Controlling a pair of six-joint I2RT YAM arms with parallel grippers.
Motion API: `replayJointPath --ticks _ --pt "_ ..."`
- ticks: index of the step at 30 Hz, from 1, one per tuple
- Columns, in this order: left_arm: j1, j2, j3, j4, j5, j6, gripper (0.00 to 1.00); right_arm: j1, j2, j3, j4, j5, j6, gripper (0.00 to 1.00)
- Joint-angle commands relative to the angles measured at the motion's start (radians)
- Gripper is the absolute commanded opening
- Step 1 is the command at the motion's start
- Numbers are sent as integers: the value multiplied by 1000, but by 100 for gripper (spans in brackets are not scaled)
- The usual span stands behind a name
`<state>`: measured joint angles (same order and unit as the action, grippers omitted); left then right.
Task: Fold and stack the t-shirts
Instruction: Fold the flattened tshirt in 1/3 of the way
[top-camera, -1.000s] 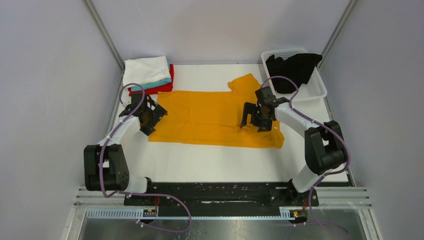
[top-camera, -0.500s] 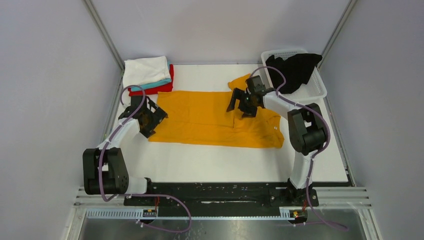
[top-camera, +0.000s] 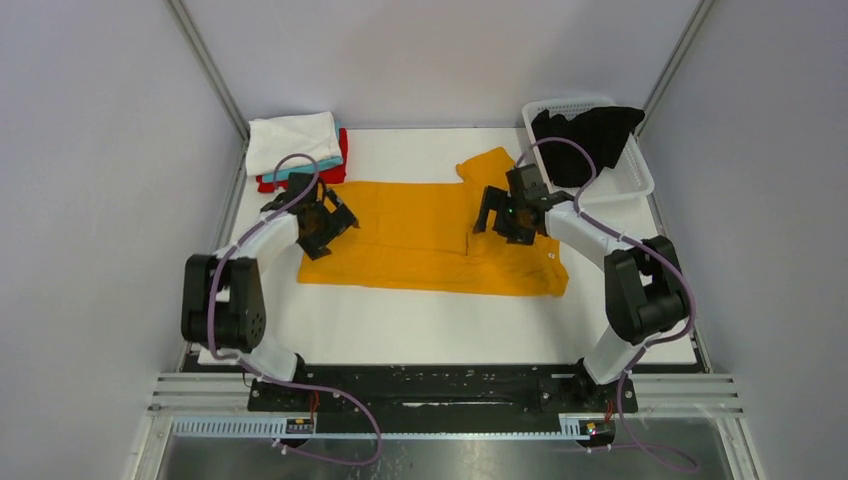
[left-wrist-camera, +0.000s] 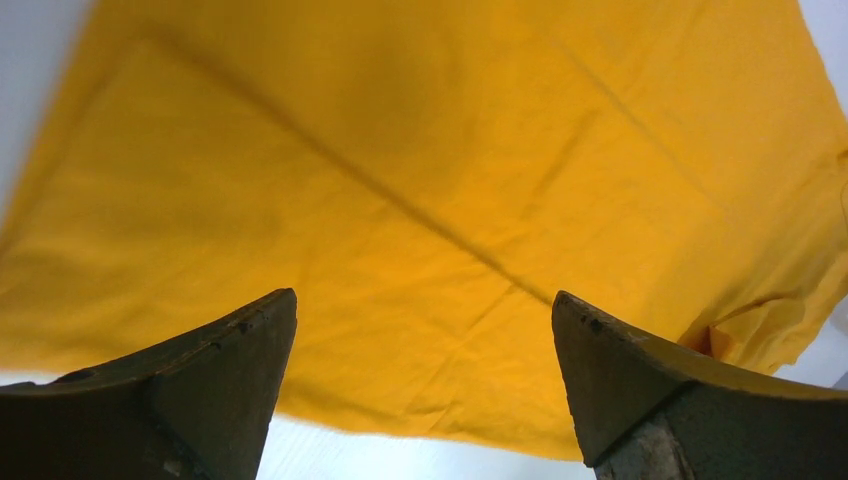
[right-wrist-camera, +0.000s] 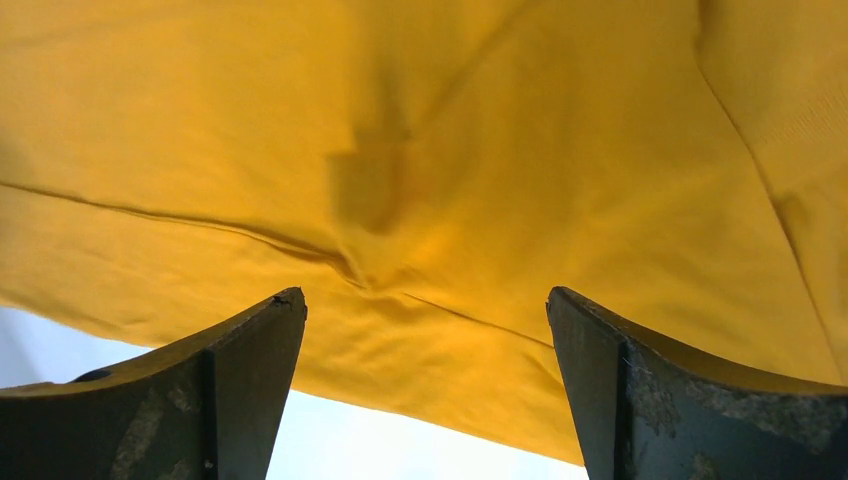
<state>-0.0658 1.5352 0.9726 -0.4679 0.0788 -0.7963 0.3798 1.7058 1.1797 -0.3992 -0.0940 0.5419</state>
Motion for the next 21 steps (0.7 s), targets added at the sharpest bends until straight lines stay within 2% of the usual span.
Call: replayJointPath --ticks 1,4,7,15,21 --pt "-39 138 106 64 71 13 99 5 -44 -110 -17 89 -34 100" --pt "-39 196 96 63 58 10 99 1 -14 -147 -17 71 -30 100" --pt "-39 187 17 72 50 5 99 0 -14 -207 -12 59 1 100" --pt "-53 -40 -258 117 53 -14 99 8 -187 -495 -2 -18 93 99" --pt "-70 -183 -391 49 72 -16 99 43 -364 -677 -61 -25 150 99"
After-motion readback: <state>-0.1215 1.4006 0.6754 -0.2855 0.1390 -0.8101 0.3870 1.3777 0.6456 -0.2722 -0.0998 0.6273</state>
